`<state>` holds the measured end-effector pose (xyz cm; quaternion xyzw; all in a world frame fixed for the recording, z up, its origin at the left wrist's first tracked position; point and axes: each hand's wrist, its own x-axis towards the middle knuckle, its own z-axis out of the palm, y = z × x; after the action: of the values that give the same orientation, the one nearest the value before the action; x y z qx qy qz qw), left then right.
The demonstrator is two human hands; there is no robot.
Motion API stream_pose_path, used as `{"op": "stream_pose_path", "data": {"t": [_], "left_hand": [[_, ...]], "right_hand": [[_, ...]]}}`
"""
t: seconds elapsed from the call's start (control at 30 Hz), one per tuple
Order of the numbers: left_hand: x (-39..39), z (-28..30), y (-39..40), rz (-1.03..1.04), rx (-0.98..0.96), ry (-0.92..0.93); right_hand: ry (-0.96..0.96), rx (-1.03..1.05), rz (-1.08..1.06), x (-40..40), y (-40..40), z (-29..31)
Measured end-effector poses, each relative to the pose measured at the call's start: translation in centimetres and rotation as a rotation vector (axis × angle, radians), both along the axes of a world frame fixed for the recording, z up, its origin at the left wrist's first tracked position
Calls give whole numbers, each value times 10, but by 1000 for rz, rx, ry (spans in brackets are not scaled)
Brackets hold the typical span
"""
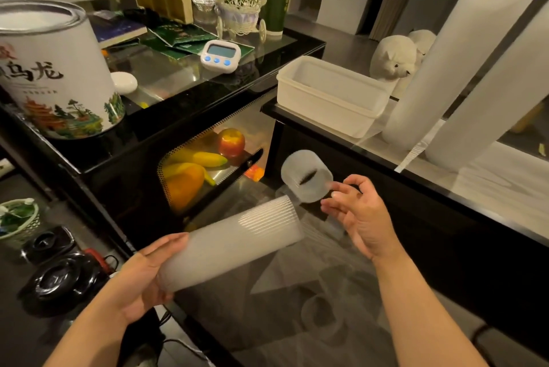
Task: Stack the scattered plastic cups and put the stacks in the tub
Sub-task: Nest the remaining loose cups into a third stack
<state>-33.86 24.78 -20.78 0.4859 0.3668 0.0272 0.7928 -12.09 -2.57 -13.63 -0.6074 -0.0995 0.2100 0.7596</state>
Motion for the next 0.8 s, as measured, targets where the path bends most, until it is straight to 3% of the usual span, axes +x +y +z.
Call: {"op": "stream_pose_path", "data": {"t": [0.23, 0.47, 0.57, 0.7, 0.8], "left_hand": [[15, 1, -7, -29, -9, 27], [29, -26, 8, -26, 8, 118], [35, -33, 8, 10, -2, 160], [39, -40, 7, 106, -14, 199], [42, -44, 6, 180, -56, 184]], "right_hand": [[-276, -337, 19, -5, 11, -12], [-107, -631, -88, 18, 19, -70], [-85, -723, 8, 22, 32, -96], [-202, -978, 327, 17, 54, -123], [-321, -1101, 314, -2, 66, -137]]}}
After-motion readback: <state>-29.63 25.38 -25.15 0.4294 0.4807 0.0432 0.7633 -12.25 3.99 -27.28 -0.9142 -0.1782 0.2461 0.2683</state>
